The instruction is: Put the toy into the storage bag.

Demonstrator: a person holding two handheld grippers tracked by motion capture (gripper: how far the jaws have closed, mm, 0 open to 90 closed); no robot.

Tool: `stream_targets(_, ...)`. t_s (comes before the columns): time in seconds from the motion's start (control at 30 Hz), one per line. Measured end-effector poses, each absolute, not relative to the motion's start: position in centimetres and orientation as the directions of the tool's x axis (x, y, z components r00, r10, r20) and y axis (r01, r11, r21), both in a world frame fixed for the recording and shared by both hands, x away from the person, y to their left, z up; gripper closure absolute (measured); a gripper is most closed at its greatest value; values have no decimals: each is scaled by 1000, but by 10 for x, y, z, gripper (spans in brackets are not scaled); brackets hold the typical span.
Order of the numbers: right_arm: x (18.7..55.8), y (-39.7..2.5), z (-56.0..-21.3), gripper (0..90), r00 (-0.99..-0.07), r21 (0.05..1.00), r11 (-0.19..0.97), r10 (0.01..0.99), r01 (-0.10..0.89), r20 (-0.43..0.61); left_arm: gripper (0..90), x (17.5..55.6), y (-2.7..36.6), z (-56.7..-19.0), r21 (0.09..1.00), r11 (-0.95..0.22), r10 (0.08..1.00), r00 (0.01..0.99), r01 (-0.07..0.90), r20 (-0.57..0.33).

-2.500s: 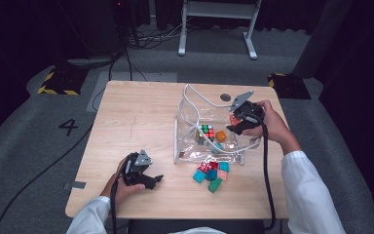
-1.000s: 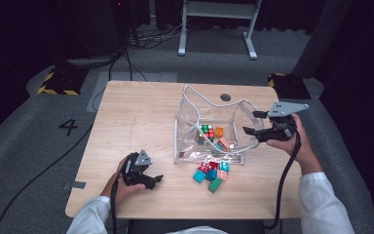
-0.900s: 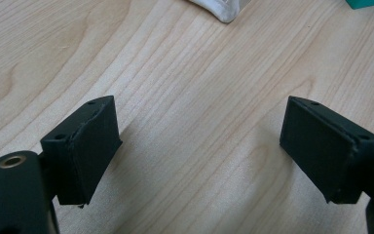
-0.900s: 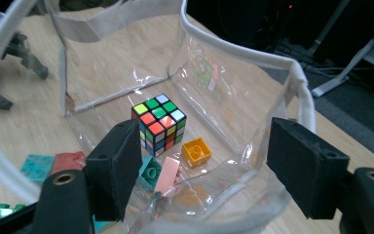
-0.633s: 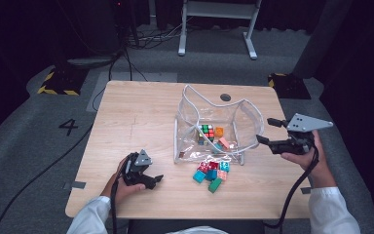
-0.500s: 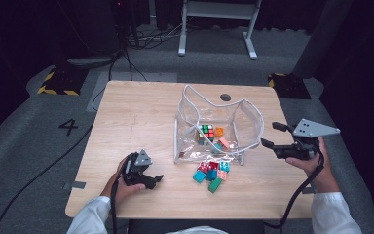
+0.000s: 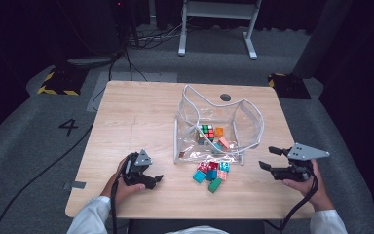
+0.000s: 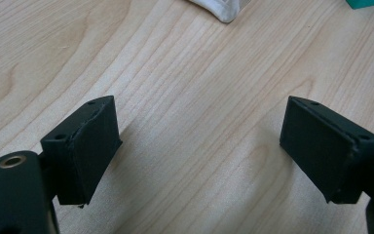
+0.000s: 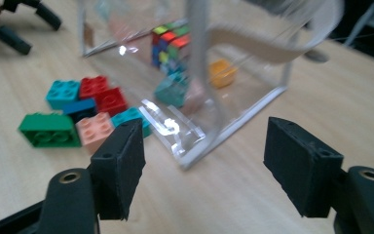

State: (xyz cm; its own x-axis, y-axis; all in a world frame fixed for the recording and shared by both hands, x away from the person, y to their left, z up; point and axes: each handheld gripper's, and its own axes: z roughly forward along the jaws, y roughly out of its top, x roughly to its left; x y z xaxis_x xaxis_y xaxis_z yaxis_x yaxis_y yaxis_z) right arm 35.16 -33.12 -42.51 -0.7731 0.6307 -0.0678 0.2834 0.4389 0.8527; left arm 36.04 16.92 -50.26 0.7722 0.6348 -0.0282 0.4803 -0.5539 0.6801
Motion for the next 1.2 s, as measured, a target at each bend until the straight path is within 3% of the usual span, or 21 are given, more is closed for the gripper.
stream_targets(0.43,332,-274,-490,323,-884,776,552,466,306,16,145,360,169,-503,680,-552,634,773,482,-33)
stream_targets(0.83,328,-228,-475,299,-921,830,521,388,199,-22,145,360,169,-503,680,-552,634,772,483,-34)
stream_targets(1.2,325,-193,-483,308,-947,757,633,316,164,-60,145,360,169,-503,680,-552,634,772,483,-33)
